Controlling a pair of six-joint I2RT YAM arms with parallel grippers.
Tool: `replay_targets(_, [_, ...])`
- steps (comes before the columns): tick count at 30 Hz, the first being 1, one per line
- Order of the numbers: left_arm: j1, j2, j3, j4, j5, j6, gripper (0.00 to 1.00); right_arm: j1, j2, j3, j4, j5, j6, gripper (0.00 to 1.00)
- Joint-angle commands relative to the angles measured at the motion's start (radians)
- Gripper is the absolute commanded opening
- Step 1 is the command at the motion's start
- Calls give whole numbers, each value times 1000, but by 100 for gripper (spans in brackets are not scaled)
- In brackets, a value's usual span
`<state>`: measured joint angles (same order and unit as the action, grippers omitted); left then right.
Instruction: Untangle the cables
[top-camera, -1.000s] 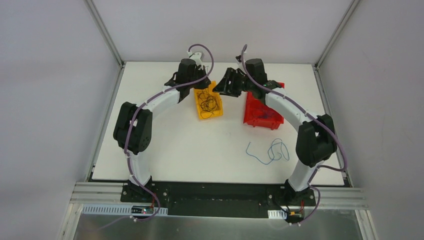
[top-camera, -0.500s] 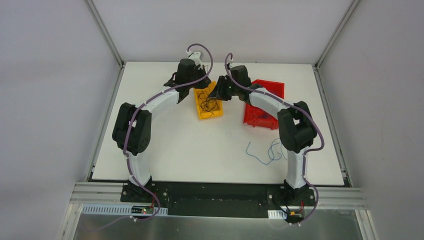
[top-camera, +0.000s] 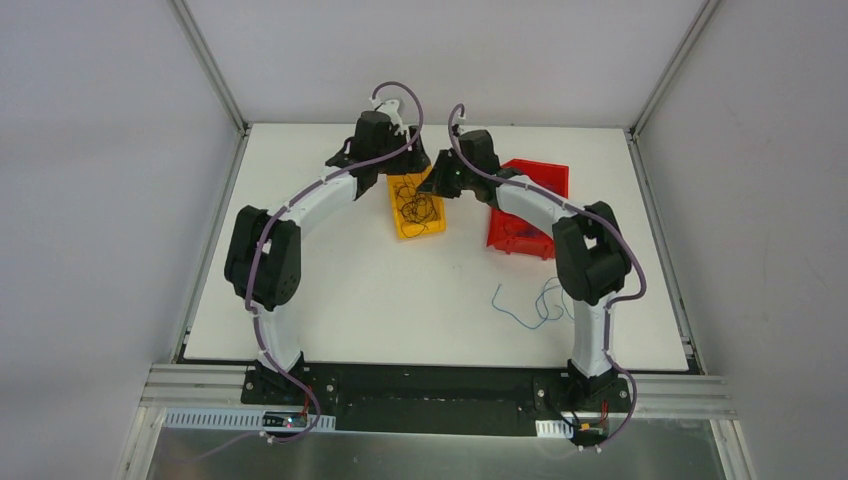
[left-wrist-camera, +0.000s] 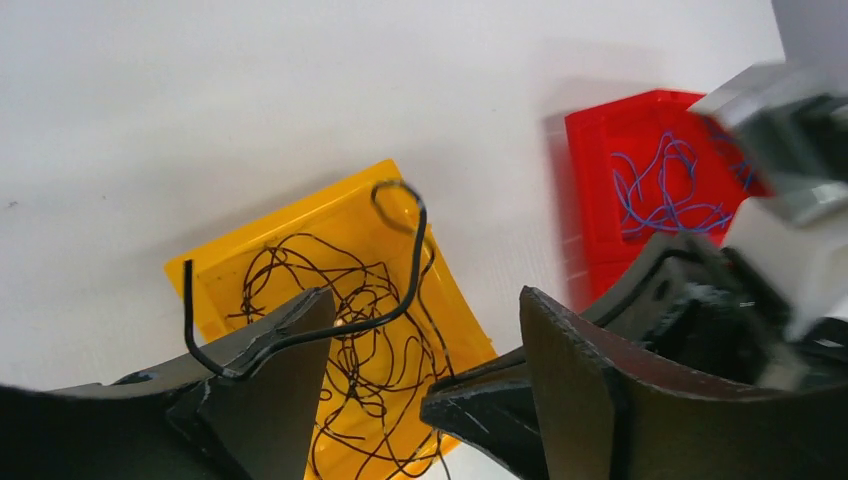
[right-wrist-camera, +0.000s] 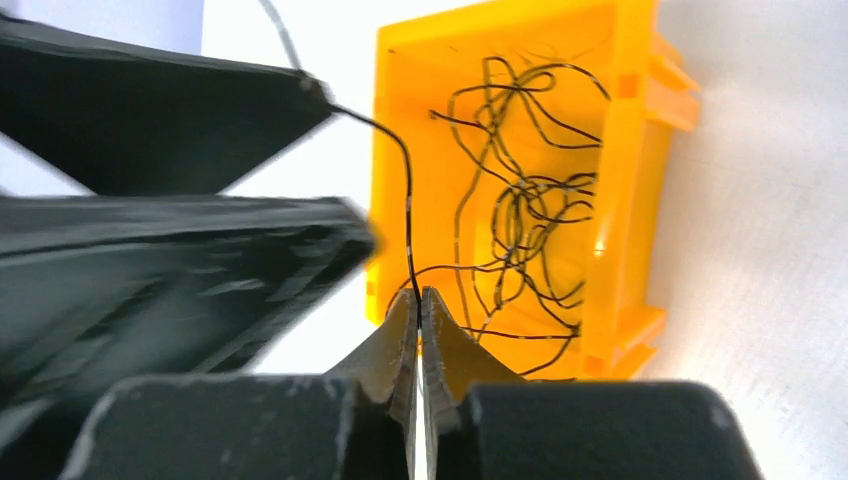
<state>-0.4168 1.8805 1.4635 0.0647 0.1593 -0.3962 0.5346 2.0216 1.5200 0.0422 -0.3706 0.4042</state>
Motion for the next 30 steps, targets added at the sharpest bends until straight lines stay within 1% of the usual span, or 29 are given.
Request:
replay_targets(1, [20,-73,103,-146,-84,49,74,18,45,39,-120,95,-3,0])
replay_targets(3, [27,-86,123,-199,-105,45,78,35,74,58,-180,154,-14,0])
replay_targets(6, [40,-96,148,-289,-146,17,80,54,131,124,-271,215,-31,0])
replay_targets(10, [53,-133,103,-299,-154,0,80,76,182,219,-375,259,-77,0])
replay_targets(13, [60,-165,67,-299,-188,-1,78,94,200,270,-438,305,-99,0])
replay_targets(16, [65,-182,38,-296,-194,1,74,104,221,314,-485,333,-113,0])
replay_targets(17, [66,-179,34,-294,-188,6,71,107,228,326,-498,340,-116,1])
replay_targets(19, [68,-172,32,-294,-178,10,66,114,233,344,-508,344,-119,12])
replay_targets(21, [70,-182,18,-295,-175,3,63,119,227,360,-517,348,-119,13])
replay_targets(25, [73,-248,-40,-283,-190,-22,63,120,204,393,-537,364,-119,18])
replay_targets(28, [73,-317,-142,-213,-192,-64,66,121,193,429,-570,399,-125,28])
replay_targets(30, [73,-360,-207,-177,-191,-90,67,122,184,460,-598,416,-130,30])
